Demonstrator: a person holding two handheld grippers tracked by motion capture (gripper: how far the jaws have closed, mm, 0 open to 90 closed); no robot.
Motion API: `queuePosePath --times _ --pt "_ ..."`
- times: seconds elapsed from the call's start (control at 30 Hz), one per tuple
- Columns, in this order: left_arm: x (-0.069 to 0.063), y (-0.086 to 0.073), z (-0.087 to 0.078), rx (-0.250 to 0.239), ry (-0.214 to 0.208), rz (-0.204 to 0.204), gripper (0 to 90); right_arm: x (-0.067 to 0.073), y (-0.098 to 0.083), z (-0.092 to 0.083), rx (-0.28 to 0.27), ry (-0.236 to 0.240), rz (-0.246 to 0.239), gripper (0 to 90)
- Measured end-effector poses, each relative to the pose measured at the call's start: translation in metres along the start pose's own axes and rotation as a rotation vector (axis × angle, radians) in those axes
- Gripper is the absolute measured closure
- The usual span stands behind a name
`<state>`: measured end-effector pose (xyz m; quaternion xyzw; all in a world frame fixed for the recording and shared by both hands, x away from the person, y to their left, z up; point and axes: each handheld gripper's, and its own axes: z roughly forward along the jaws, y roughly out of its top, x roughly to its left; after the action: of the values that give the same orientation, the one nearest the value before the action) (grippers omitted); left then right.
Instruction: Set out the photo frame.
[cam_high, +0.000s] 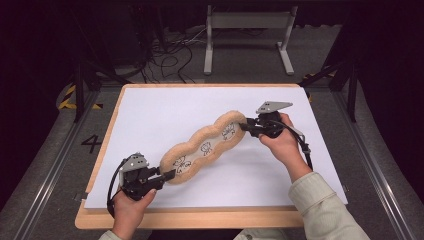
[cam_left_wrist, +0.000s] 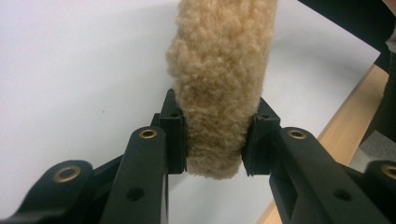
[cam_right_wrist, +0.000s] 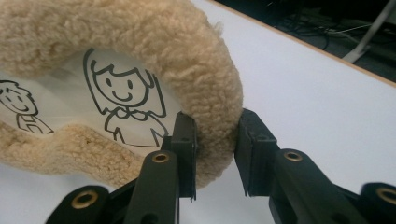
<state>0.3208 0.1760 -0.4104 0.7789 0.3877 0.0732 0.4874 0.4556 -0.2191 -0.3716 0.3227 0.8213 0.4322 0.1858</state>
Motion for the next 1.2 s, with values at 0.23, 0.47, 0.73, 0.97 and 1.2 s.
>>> queuePosePath --times 0.23,0.47,0.73,0.97,1.2 --pt "0.009 0.015 0.008 -0.024 0.032 0.006 66.9 0.006 -0.011 -0.024 -0.025 -0.062 0.043 70.2" --pt "0.015 0.020 0.013 -0.032 0.071 0.011 66.8 0.016 -0.019 -0.037 -0.027 -0.111 0.051 69.2" --pt "0.022 0.028 0.022 -0.043 0.101 0.031 66.6 0.028 -0.033 -0.048 -0.036 -0.157 0.037 69.6" --pt "0.029 0.037 0.035 -0.042 0.074 0.082 66.0 0.031 -0.054 -0.055 -0.021 -0.188 0.057 73.1" --pt "0.032 0.043 0.054 -0.032 0.071 0.127 66.6 0.050 -0.066 -0.051 -0.045 -0.078 0.038 90.0"
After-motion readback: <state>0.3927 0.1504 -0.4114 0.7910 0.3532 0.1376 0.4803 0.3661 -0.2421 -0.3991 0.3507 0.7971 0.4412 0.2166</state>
